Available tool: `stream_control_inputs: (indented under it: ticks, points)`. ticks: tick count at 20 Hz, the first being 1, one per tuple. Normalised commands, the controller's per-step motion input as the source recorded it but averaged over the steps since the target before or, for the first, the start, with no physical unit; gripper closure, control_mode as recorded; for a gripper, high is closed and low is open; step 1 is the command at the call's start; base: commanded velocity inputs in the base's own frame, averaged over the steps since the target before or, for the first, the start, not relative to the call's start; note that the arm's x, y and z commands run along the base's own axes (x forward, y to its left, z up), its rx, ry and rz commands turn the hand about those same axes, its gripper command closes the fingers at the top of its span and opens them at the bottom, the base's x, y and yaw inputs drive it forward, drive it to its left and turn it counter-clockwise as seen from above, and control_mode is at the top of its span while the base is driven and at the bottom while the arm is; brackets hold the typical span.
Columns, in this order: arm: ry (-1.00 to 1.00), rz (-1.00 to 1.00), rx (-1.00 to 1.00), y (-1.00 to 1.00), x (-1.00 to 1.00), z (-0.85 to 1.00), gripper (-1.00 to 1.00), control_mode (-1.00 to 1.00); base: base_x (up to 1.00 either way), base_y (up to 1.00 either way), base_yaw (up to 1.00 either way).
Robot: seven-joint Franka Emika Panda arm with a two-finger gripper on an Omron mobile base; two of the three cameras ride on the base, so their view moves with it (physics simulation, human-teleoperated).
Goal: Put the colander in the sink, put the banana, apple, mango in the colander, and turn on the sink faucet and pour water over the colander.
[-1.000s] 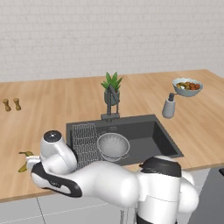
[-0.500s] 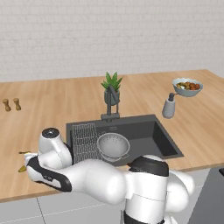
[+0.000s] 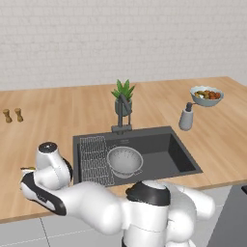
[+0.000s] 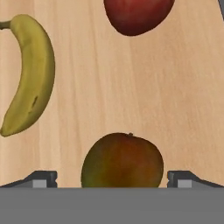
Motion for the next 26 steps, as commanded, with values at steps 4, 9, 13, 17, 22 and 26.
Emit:
stream_control_inputs:
  ticks: [4,9,13,17,22,26]
  points:
    - [0.00,-0.02,0.00,0.00,0.00,-0.28,-1.00,-1.00,0.00,0.00,0.00]
    - [0.00,-0.01,0.00,0.00,0.00,-0.24,-1.00,-1.00,0.00,0.00,0.00]
    - [0.00,0.00,0.00,0.00,0.00,-0.04,-1.00,-1.00,0.00,0.00,0.00]
    - [0.00,0.00,0.00,0.00,0.00,0.00,-1.00,-1.00,0.00,0.00,0.00]
    - [0.00,0.00,0.00,0.00,0.00,0.00,1.00,-1.00,0.00,0.00,0.00]
    - [0.00,0.00,0.00,0.00,0.00,0.00,1.00,-1.00,0.00,0.00,0.00]
